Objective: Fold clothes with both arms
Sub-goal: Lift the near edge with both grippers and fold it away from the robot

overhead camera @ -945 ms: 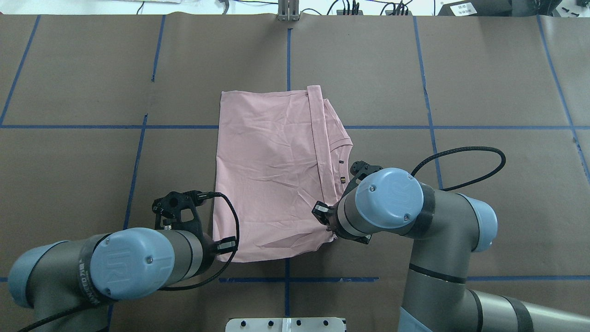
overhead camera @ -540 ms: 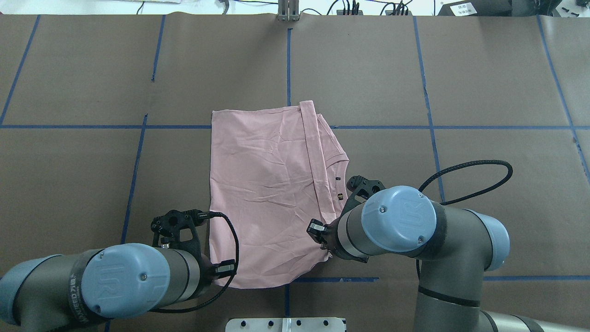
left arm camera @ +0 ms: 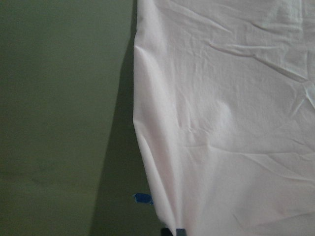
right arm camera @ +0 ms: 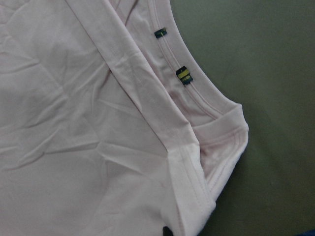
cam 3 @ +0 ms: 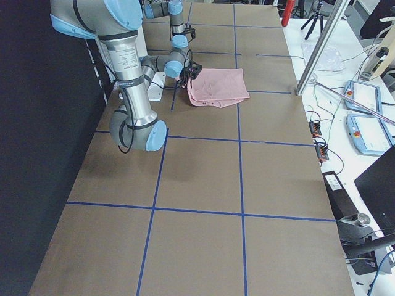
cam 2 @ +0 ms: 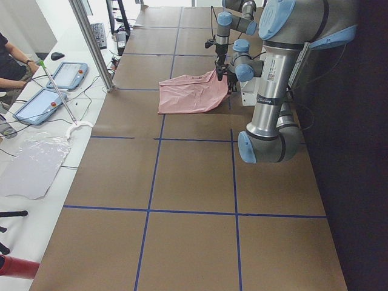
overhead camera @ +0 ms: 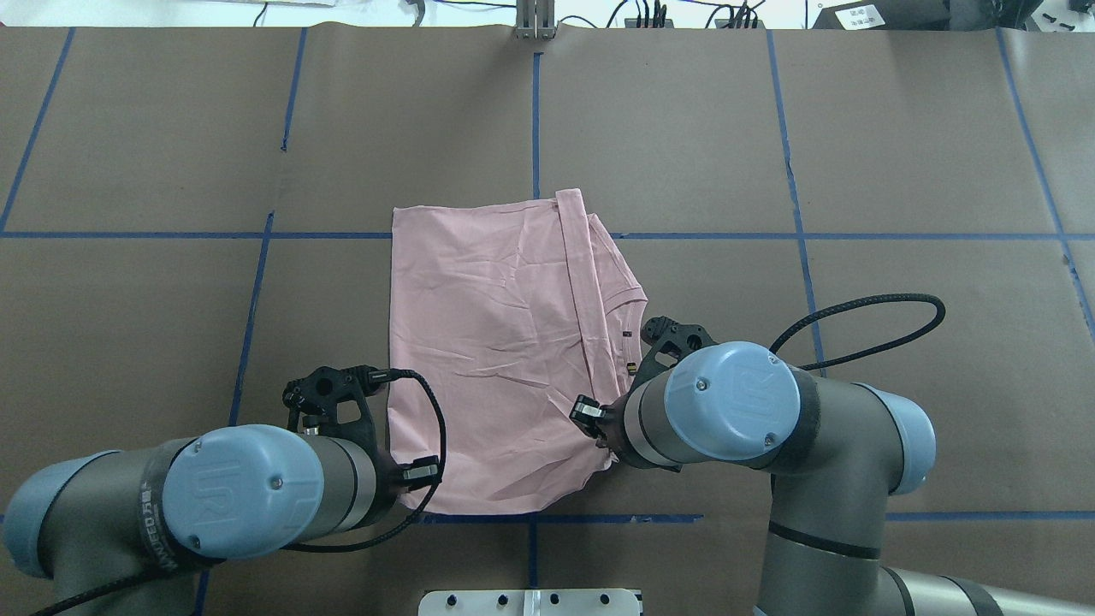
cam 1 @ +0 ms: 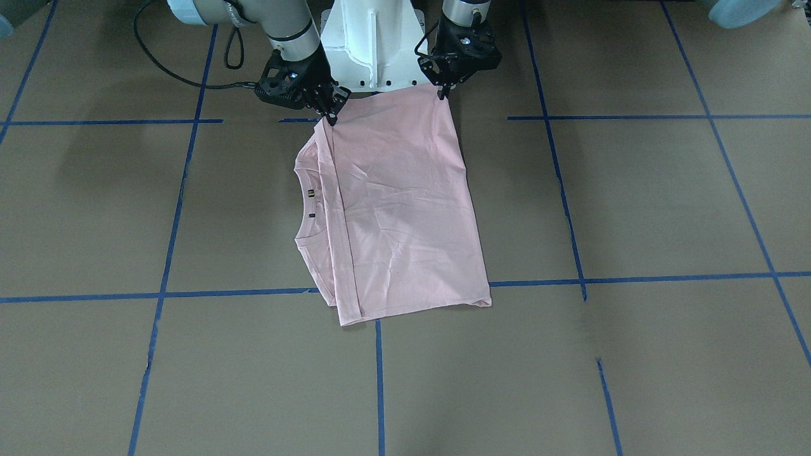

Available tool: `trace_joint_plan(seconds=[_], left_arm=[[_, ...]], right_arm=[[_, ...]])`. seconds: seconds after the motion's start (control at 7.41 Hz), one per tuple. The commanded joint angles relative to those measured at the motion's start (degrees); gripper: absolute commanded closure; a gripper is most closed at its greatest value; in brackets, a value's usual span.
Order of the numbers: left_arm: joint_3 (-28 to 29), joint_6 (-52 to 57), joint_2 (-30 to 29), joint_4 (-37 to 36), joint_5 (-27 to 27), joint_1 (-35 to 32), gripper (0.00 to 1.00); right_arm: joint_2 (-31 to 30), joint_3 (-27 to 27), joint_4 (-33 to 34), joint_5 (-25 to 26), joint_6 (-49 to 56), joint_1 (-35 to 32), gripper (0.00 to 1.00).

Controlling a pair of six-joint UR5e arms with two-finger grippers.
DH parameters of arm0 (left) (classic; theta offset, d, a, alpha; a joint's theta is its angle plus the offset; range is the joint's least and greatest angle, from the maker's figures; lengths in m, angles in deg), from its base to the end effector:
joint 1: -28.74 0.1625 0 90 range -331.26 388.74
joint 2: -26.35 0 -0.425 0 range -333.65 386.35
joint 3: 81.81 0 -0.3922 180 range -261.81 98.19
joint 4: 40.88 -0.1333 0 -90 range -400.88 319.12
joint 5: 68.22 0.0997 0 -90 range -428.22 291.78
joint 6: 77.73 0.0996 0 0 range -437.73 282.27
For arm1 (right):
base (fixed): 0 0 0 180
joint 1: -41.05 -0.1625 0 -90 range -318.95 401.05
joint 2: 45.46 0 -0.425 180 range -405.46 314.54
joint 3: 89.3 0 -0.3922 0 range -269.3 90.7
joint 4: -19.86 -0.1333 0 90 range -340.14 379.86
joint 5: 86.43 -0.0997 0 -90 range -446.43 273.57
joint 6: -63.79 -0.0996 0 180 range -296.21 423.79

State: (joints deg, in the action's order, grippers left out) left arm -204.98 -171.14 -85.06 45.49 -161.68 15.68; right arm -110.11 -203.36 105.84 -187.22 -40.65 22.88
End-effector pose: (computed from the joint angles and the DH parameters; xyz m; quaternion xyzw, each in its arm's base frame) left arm 0.4802 -0.2421 0.2238 0.0090 0.4307 -0.1164 0.8949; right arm -0.5107 -0.2883 0.2270 -0.0694 -0.4501 0.2091 0.8654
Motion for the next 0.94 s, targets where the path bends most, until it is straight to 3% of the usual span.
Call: trace_joint_plan(seconds=[0.0, 0.4, 0.54, 0.68, 0.81], left_arm=[[2.66, -0.19, -0.12, 1.77, 0.12, -1.87, 1.0], [4.32, -0.11, -2.39, 3.01, 0.13, -6.68, 1.0], [9.3, 0.42, -5.62, 3.27, 0.12, -11.06, 1.0], [16.66, 2.08, -8.96, 7.97, 0.04, -16.32, 1.0], [26.13, 5.57, -11.35, 15.76, -0.14, -21.51, 0.82]], right_arm=[[0.31, 2.52, -1.42, 0.94, 1.34, -2.21, 1.0], [5.38, 9.79, -6.7, 1.03, 2.47, -7.64, 1.0], [9.15, 15.39, -8.01, 0.94, 4.05, -11.5, 1.0], [13.62, 22.84, -10.64, 0.85, 5.54, -14.93, 1.0], [19.67, 35.45, -16.32, 0.85, 6.52, -17.66, 1.0]])
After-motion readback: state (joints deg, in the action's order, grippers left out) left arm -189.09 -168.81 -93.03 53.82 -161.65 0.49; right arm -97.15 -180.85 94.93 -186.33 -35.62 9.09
